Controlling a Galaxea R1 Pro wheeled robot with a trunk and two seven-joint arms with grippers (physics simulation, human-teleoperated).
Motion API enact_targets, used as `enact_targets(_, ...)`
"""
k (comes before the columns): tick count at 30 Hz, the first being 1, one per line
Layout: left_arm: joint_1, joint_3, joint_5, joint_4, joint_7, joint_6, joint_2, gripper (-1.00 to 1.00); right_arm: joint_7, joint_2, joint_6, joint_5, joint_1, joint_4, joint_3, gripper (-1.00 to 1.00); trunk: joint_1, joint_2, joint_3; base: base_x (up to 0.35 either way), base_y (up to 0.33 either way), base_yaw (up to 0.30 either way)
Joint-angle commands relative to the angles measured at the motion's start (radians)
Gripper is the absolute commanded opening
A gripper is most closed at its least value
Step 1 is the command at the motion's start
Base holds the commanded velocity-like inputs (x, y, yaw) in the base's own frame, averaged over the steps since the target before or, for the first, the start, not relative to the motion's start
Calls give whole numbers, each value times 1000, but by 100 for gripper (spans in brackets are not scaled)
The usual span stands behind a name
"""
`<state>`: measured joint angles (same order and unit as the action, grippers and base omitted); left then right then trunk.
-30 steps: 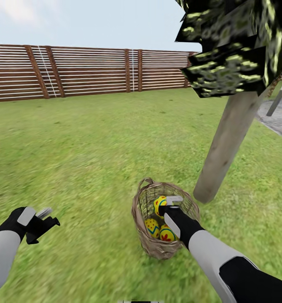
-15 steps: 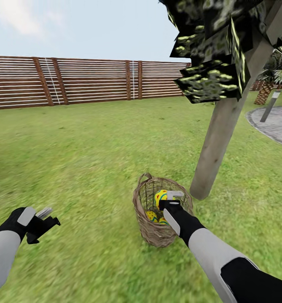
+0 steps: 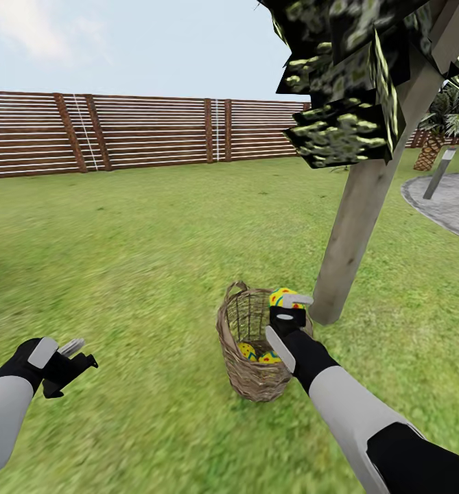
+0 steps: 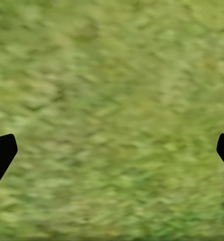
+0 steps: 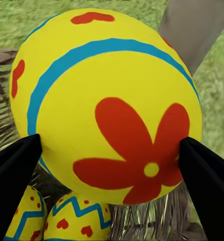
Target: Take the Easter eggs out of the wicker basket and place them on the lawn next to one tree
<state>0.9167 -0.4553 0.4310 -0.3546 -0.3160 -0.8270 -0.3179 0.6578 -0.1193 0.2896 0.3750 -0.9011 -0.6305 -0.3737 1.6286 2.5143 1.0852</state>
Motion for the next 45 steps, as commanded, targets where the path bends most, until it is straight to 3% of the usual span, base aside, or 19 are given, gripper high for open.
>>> enact_targets(1,0,-3,10,3,-9,-2,0,100,9,3,7,5,-1,-12,-5,-100,0,0,1,0,0,0)
enact_targets(3,0,-3,8,15,-9,-2,0,100,11,8,9,4,-1,-41,-5,-100,0,0,1,0,0,0)
enact_targets(8,0,-3,8,23,-9,-1,0,100,12,75,9,6,-1,-61,-5,-100,0,0,1,0,0,0)
enact_targets(15,0,-3,8,23,-8,-1,0,100,9,151,8,18,-1,-63,-4,-100,0,0,1,-80,-102,0)
enact_targets(17,0,-3,8,24,-8,-1,0,100,7,172,7,47,0,-59,-4,-100,0,0,1,-181,-244,0)
enact_targets(21,0,-3,9,24,-8,-1,0,100,5,221,7,162,5,-56,-5,-100,0,0,1,-189,-256,0)
enact_targets(23,0,-3,9,24,-8,-1,0,100,2,231,7,194,17,-55,-5,-100,0,0,1,-184,-255,0)
enact_targets(26,0,-3,10,23,-6,-1,0,100,-16,235,6,207,41,-50,-5,-100,0,0,1,-80,-205,0)
enact_targets(32,1,-3,11,23,18,-1,0,100,-198,236,3,207,125,-11,-5,-100,0,0,1,69,-173,0)
enact_targets(34,1,-3,11,22,23,-2,0,100,-243,237,-34,205,131,53,-5,-100,0,0,1,98,-98,0)
enact_targets(37,0,-1,10,20,28,-2,-1,100,-300,257,-151,201,134,139,-6,-100,0,0,1,24,-24,0)
enact_targets(43,0,1,6,23,30,-3,-4,100,-320,336,-357,202,136,290,-7,-100,0,0,1,44,-3,0)
enact_targets(45,1,2,7,23,31,-4,-2,100,-371,343,-439,201,136,364,-8,-100,0,0,1,259,0,0)
